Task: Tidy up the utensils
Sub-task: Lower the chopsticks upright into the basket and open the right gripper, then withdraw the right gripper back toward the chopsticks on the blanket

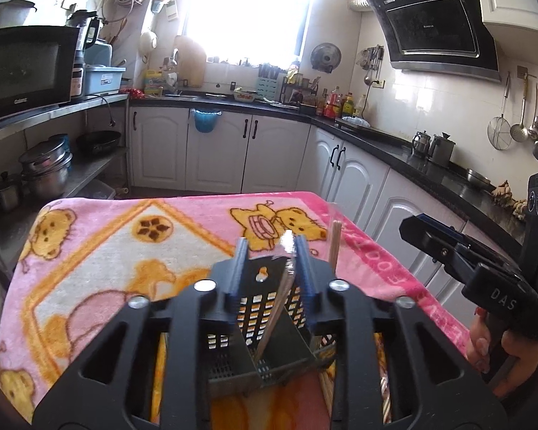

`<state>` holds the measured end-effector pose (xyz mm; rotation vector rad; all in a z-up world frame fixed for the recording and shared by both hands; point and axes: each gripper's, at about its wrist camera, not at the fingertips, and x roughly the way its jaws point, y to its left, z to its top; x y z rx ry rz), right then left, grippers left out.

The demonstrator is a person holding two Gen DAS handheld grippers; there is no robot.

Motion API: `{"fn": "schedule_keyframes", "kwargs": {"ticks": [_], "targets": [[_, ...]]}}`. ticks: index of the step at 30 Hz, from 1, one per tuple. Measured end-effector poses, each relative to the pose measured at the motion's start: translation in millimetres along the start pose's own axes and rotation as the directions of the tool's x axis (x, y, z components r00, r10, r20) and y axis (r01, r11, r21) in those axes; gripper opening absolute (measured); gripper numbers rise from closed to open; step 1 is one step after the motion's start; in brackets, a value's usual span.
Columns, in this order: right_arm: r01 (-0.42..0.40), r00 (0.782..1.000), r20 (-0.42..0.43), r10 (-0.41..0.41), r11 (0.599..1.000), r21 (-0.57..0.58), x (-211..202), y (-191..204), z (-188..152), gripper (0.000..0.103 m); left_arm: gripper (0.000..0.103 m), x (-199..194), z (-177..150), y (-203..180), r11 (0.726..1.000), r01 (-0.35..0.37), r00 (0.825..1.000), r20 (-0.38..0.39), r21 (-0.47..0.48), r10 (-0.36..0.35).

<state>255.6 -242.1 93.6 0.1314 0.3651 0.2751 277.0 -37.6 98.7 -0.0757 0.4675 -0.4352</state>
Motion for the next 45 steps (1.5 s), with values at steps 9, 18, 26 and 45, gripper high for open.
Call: {"fn": "schedule_keyframes", "kwargs": {"ticks": [9,18,26,45], "targets": [[0.028,1.000,-0.006,-0.028,1.000,-0.003,-23,-4,-8,0.073,0.067,-20,-7,3,0.999,-0.003,1.000,0.019,-0.051,0.004],[0.037,0.999,0.007,-0.037,0.999,-0.008,-45,-3,-11,0.085,0.092,-48,-2,7,0.997,-0.024,0.997,0.071,-0.076,0.030],[0.025,1.000,-0.011,-0.025,1.000,-0.011,-59,1,-20,0.089,0.093,-63,-17,4,0.996,-0.043,0.997,0.059,-0.081,0.048],[-0.003,0.994,-0.113,-0.002,0.999,-0.044,-82,5,-54,0.090,0.093,-87,-59,13,0.987,-0.077,0.997,-0.009,-0.142,0.076]]}}
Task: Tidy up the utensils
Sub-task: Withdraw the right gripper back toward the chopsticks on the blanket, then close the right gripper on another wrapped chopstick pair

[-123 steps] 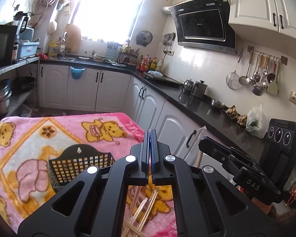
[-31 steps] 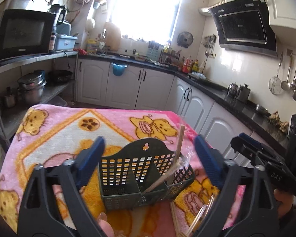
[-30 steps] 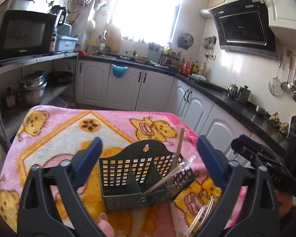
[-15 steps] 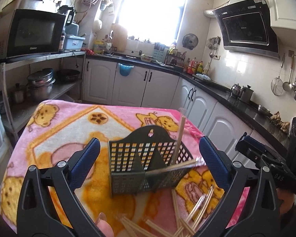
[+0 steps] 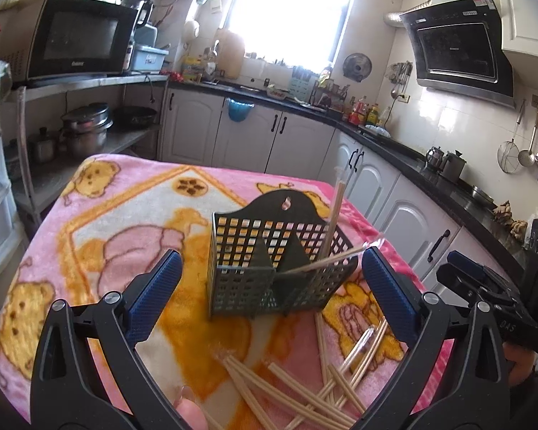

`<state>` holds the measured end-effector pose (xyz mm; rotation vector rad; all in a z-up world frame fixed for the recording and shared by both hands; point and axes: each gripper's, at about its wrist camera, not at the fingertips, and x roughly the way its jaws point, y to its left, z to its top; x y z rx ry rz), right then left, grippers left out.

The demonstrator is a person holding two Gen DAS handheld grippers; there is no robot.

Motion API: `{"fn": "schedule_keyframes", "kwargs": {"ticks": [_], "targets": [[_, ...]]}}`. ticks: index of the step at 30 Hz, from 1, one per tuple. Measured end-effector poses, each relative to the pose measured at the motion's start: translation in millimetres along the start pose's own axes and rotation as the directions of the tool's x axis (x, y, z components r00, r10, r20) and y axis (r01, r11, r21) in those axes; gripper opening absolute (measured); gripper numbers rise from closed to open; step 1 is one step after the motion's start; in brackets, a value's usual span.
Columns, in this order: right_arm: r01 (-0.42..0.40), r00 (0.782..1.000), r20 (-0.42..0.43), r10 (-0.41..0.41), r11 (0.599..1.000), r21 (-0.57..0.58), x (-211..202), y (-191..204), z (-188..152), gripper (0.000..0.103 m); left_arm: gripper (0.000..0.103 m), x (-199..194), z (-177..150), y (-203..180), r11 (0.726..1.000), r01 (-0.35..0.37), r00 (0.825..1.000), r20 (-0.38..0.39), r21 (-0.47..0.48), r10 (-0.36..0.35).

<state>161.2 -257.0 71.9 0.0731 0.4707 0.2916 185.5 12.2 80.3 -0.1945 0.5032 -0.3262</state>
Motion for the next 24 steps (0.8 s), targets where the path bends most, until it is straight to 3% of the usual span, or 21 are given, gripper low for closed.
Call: {"fn": "schedule_keyframes", "kwargs": {"ticks": [10,20,24], "targets": [[-0.021,0.996,-0.089,0.019,1.000,-0.019,4,5,-28,0.089,0.093,6,-31,11,0.999,-0.010,0.996,-0.087,-0.047,0.005],[-0.060,0.982,-0.182,0.057,0.998,-0.010,13,11,-59,0.075,0.092,20,-70,24,0.996,-0.034,0.980,-0.198,-0.082,0.017],[-0.082,0.973,-0.219,0.074,0.996,-0.027,18,17,-70,0.070,0.079,26,-84,31,0.994,-0.042,0.970,-0.244,-0.104,0.015]]}}
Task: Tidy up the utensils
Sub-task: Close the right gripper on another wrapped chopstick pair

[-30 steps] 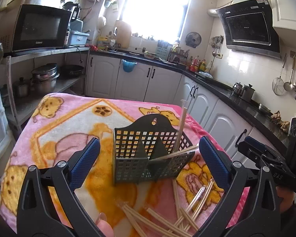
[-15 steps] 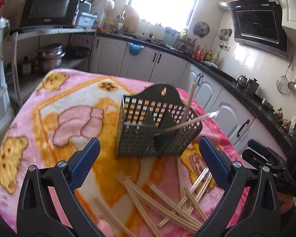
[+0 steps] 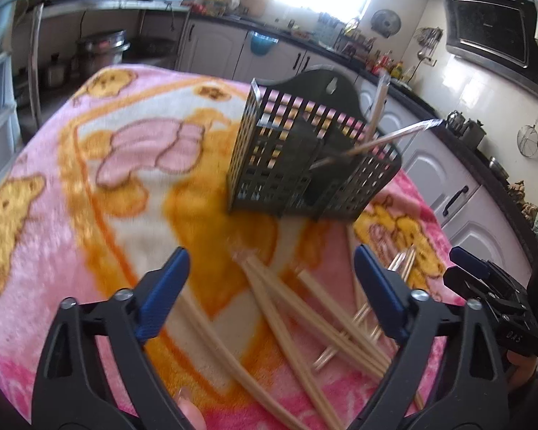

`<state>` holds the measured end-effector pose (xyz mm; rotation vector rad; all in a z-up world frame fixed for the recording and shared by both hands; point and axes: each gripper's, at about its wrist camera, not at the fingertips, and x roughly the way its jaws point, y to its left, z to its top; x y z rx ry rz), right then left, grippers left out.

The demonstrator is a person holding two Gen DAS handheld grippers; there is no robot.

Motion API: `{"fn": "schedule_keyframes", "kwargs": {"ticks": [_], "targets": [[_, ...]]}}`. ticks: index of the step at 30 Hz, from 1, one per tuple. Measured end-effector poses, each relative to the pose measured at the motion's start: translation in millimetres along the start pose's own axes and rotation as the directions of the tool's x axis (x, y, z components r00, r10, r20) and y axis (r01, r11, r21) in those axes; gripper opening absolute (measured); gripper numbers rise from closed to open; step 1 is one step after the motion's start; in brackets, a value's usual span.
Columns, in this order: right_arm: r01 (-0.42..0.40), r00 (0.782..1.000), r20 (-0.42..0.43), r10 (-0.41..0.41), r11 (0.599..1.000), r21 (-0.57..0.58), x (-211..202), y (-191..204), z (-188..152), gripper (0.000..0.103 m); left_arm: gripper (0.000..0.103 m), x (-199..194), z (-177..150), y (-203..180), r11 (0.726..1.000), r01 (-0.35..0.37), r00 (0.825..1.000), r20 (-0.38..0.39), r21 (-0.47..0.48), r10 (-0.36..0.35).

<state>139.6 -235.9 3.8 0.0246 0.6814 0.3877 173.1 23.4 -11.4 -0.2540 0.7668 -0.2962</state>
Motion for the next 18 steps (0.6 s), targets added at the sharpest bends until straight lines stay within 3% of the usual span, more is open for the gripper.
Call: {"fn": "schedule_keyframes", "kwargs": {"ticks": [7,9,12,18], "targets": [[-0.019,0.999,-0.034,0.018,0.999,-0.032,11,7,-11,0.063,0.063,17,-14,6,0.999,0.028,0.997,-0.070,-0.023,-0.030],[-0.019,0.999,-0.050,0.016,0.998,-0.053,17,9,-13,0.056,0.055,23,-15,6,0.999,0.034,0.996,-0.087,-0.025,-0.036],[-0.028,0.998,-0.066,0.024,0.998,-0.063,24,11,-11,0.053,0.052,38,-13,10,0.997,0.059,0.990,-0.127,-0.058,-0.066],[-0.058,0.991,-0.129,0.048,0.995,-0.076,48,16,-2,0.051,0.052,63,-1,22,0.994,0.026,0.984,-0.174,-0.102,-0.044]]}}
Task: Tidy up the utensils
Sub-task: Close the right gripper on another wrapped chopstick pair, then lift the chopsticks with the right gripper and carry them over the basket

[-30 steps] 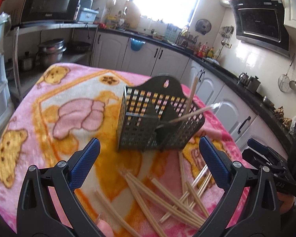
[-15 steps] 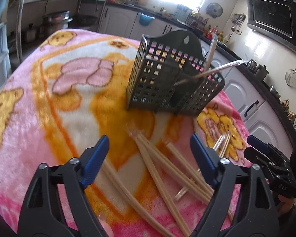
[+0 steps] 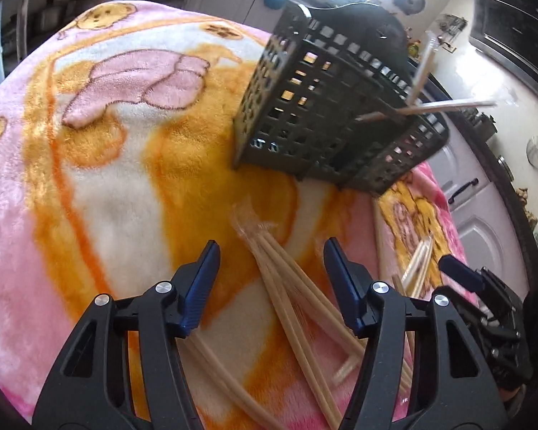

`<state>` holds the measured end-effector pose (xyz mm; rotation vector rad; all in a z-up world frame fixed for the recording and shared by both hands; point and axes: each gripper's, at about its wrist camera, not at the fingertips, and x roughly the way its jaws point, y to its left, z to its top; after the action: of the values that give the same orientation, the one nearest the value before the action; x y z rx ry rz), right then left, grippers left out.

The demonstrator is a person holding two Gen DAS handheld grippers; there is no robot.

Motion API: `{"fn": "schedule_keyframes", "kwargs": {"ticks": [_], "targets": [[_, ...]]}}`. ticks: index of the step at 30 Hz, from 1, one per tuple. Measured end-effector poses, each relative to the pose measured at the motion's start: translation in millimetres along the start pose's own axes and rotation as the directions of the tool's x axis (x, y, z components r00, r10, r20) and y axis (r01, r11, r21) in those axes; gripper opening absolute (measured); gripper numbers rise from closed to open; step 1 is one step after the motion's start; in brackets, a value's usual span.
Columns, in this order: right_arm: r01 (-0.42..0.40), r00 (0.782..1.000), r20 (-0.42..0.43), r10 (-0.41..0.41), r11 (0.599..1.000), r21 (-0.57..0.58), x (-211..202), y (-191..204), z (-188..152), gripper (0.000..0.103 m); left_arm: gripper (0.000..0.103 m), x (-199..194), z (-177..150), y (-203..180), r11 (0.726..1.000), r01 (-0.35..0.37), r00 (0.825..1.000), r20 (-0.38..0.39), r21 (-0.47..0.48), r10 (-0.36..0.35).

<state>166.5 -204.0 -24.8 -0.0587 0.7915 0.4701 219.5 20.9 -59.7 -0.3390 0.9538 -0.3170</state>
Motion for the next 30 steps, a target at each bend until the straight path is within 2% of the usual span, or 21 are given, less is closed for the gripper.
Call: {"fn": "schedule_keyframes", "kwargs": {"ticks": [4,8,13,16,18,20,30], "targets": [[-0.013,0.998,-0.056,0.012,1.000,-0.006,20,1,6,0.049,0.047,8,10,4,1.000,-0.011,1.000,-0.006,-0.008,0.011],[-0.024,0.993,-0.117,0.026,1.000,0.016,40,-3,10,0.046,0.037,13,14,11,1.000,-0.018,1.000,-0.012,-0.019,0.018],[-0.025,0.987,-0.155,0.028,0.999,0.025,54,-3,10,0.039,0.028,14,17,16,0.999,-0.017,1.000,-0.009,-0.029,0.017],[-0.014,0.988,-0.155,0.018,1.000,0.027,56,-5,12,0.030,0.019,14,19,21,0.999,-0.019,1.000,-0.009,-0.030,0.019],[-0.017,0.989,-0.147,0.022,0.999,0.036,54,-9,14,0.019,0.009,13,20,22,0.999,-0.014,1.000,-0.007,-0.032,0.014],[-0.012,0.990,-0.138,0.018,0.999,0.046,51,-13,16,0.010,0.005,10,22,22,0.999,0.005,1.000,0.000,-0.036,-0.005],[-0.038,0.999,-0.025,0.041,0.993,0.113,17,-30,24,0.005,0.002,-34,29,-1,0.997,0.068,0.993,0.092,0.040,-0.071]]}}
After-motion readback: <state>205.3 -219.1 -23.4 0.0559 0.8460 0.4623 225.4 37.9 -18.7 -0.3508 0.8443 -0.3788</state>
